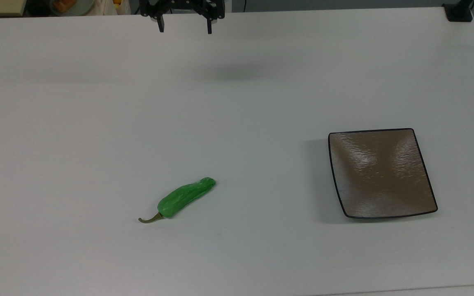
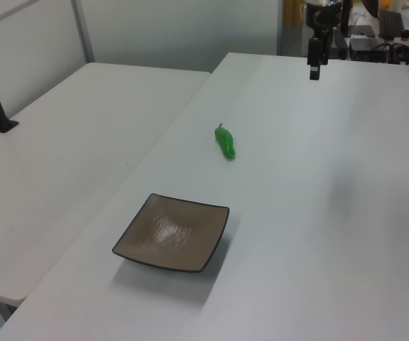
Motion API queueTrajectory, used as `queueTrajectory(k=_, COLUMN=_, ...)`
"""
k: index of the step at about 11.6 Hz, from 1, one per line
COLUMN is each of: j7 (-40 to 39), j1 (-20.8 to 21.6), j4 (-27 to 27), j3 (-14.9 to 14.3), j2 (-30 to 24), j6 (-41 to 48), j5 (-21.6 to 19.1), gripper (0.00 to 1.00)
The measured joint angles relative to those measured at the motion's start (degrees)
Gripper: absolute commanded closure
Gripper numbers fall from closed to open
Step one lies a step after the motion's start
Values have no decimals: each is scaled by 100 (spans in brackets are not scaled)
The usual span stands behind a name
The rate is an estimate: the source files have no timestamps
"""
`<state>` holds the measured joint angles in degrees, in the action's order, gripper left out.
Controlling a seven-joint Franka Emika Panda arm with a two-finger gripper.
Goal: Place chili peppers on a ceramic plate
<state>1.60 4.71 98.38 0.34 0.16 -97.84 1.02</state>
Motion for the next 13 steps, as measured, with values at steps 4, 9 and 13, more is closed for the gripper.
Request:
queueTrajectory(k=4, j7=4, j1=0, j4=1, j3=-4, j2=1, j6=0, j5=0, gripper=0)
queueTrajectory(k=9, j7=140, j1=-2, j4=1, j3=-41, j2=17, j6=-9, j5=0, gripper=0)
queueTrajectory(k=13, j7=696, j1=-68, j4=6, j3=-84, j2=137, j6=-573, j5=0, gripper=0)
